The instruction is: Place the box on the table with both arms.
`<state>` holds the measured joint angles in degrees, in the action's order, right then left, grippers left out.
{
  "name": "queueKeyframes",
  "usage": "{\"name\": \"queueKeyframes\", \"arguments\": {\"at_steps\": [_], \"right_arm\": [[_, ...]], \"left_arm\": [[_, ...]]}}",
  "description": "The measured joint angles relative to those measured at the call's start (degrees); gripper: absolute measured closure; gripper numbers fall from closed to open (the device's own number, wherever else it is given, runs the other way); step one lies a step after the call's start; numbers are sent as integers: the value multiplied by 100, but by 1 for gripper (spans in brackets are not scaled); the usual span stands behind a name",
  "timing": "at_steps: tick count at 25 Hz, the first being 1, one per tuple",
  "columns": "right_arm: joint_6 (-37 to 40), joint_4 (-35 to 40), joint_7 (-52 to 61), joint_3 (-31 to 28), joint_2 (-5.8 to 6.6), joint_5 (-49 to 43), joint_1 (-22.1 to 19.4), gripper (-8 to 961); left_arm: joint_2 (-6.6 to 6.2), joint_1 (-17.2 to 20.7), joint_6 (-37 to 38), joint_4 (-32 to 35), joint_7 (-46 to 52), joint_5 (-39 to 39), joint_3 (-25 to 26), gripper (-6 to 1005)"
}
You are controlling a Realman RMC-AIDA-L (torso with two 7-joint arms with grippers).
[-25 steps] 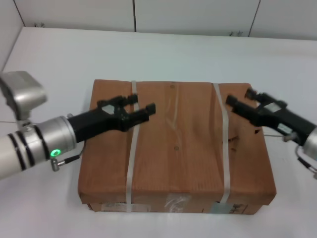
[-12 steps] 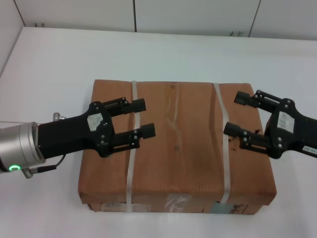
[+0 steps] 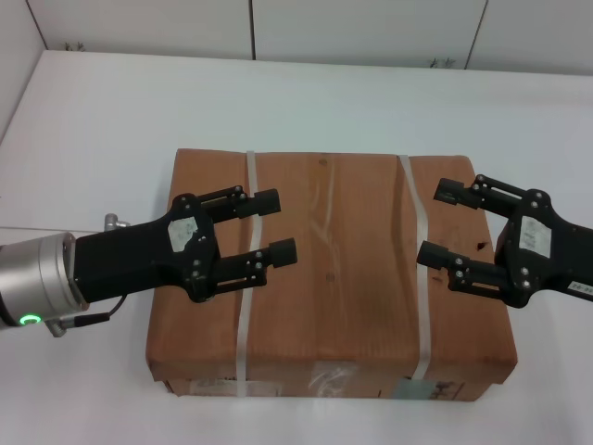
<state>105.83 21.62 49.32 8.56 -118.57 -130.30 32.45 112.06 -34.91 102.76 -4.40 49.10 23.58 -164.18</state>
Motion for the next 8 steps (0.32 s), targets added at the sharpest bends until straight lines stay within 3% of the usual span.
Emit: {"name": "queueKeyframes", "arguments": {"at_steps": [8], "right_arm": [[-16,-14,-53,5,-15,4,-17,156]], "left_arm": [[7,-6,7,0,0,11,5,308]]}}
